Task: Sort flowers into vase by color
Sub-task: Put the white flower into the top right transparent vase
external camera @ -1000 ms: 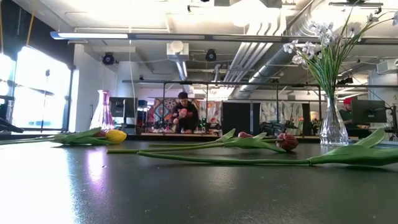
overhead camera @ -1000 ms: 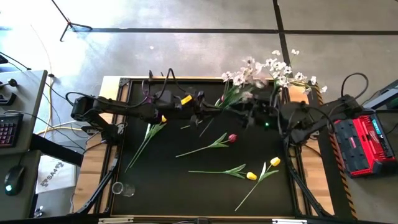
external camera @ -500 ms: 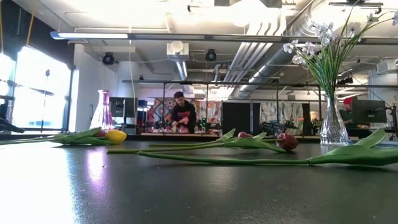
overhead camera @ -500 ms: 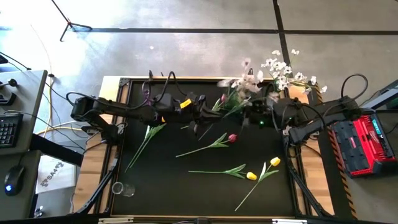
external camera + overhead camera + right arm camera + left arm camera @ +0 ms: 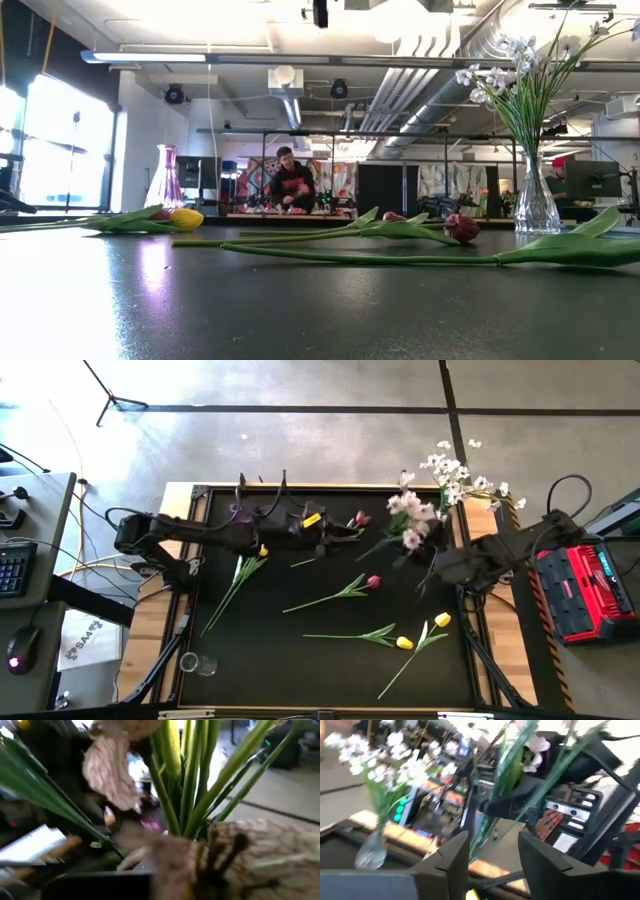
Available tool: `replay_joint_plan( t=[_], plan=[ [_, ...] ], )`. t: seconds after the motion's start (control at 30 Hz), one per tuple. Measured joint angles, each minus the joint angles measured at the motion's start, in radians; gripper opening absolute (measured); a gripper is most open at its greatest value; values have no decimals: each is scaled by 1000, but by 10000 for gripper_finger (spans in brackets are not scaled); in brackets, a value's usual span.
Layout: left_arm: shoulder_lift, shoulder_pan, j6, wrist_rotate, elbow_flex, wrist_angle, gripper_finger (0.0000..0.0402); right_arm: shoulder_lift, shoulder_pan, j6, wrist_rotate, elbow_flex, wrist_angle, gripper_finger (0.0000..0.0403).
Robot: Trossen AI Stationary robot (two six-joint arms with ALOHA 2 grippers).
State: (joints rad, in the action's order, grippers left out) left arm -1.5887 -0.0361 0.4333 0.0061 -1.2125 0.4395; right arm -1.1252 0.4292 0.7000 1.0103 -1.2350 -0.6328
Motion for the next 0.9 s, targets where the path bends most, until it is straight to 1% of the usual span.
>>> replay_joint_plan(
  t=[0.1, 0.23, 0.37, 0.47, 0.5, 0.53, 0.63, 0.77, 0.9],
  plan=[
    [0, -7, 14, 7, 0, -36, 163, 18, 8, 191, 1, 0, -228, 1],
    [0, -10, 21, 5, 0, -65, 161, 21, 10, 401, -12, 0, -521, 1],
    [0, -11, -17, -60, 0, -88, 159, 21, 7, 567, -10, 0, -794, 1],
    [0, -20, -40, -99, 0, -79, 159, 19, -4, 659, 14, 0, -939, 0],
    [0, -26, -43, -105, 0, -79, 159, 21, -13, 659, 29, 1, -943, 0],
    [0, -33, -43, -106, 0, -78, 159, 28, -26, 620, 50, 3, -932, 0],
    [0, -54, -33, -109, 0, -69, 159, 35, -78, 497, 66, 6, -929, 0],
    [0, -69, -19, -109, 0, -44, 159, 35, -168, 310, 70, 6, -938, 0],
    [0, -70, -24, -114, 0, -28, 159, 35, -231, 193, 138, 6, -934, 0]
  ],
)
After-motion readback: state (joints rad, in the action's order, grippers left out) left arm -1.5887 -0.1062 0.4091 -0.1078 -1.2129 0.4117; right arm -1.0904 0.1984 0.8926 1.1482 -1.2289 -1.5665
